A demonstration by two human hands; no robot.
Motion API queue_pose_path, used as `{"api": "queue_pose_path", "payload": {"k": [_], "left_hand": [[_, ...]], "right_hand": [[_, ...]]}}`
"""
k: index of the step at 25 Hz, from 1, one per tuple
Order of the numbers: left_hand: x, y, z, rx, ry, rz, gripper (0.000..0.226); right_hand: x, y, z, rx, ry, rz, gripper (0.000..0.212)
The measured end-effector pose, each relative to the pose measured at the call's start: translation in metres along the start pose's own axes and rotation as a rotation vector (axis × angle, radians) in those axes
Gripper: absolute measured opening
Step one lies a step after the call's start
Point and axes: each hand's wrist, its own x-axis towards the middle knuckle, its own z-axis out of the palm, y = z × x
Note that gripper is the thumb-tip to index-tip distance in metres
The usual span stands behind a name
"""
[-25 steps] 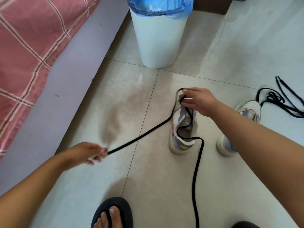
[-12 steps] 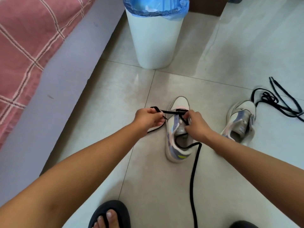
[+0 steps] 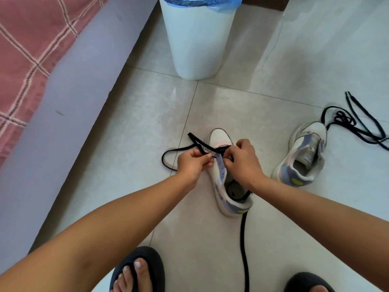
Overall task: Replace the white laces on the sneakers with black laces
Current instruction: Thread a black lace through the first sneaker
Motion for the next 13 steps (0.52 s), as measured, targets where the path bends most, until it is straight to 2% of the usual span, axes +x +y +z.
{"api": "queue_pose_path", "payload": {"k": [4,8,10,13], "left_hand": [[0.004,-0.003,0.004,0.099,-0.004,0.037,0.008],[0.012,-0.005,0.007,0.278,0.062,0.129,0.008],[0.014,-0.004,0.007,0.283,0.098,0.141,0.008],[0.012,-0.003,0.006,0.283,0.052,0.125,0.008]], "right_hand": [[0.003,0.003,0.001,0.178,-0.074,0.038,0.013],[0.004,0.005,-0.001,0.243,-0.081,0.062,0.014],[0.003,0.004,-0.001,0.255,-0.088,0.073,0.014],[0.004,0.003,-0.001,0.268,-0.090,0.087,0.014]]}}
